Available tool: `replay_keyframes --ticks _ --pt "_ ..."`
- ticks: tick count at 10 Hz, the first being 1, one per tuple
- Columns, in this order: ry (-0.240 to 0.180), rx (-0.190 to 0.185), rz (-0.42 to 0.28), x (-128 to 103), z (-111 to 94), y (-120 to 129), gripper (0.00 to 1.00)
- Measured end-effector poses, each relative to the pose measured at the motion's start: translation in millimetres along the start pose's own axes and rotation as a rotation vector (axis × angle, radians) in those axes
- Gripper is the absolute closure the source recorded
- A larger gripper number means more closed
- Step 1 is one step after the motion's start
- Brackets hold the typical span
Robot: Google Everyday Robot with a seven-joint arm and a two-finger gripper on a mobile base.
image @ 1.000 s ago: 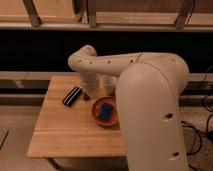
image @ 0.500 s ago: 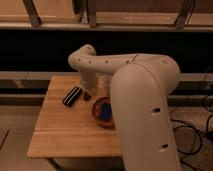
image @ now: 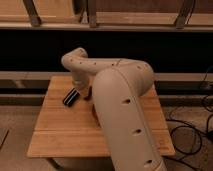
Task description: Push the eraser across the table
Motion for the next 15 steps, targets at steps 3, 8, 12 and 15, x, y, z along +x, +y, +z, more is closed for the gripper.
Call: replay_keyframes --ticks 3,8,12,15 --pt "0.053 -0.044 -0.077 -25 26 5 1.0" --pt "0.156 -0.103 -0.186 -56 60 18 1.0" --pt "0.186 -0.113 -0.228 -76 76 15 1.0" --pt "0.006 -0.08 -0.336 -126 58 10 1.0"
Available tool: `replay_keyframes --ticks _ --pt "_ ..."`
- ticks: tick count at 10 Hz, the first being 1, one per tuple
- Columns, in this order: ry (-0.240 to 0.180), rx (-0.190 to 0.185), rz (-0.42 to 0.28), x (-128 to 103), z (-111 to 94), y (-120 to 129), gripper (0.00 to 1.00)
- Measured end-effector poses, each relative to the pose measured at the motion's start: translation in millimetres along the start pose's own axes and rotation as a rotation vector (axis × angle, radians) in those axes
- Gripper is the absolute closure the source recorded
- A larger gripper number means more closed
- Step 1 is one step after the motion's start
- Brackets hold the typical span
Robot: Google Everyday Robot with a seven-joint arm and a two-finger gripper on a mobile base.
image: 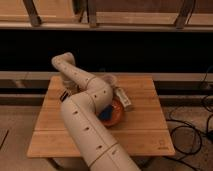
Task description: Push the eraser across the table
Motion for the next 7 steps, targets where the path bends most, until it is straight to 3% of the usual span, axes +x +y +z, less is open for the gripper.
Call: replay_keyframes --ticks 1,4,5,7 --pt "-0.093 0.016 -0.079 -21 -16 -3 1.0" --pt "-0.274 0.032 -0.253 -53 -52 -3 1.0" --pt "-0.299 0.039 -0.273 -55 -59 -4 1.0" --pt "-0.312 0.043 -0.283 -56 -63 -5 0.99"
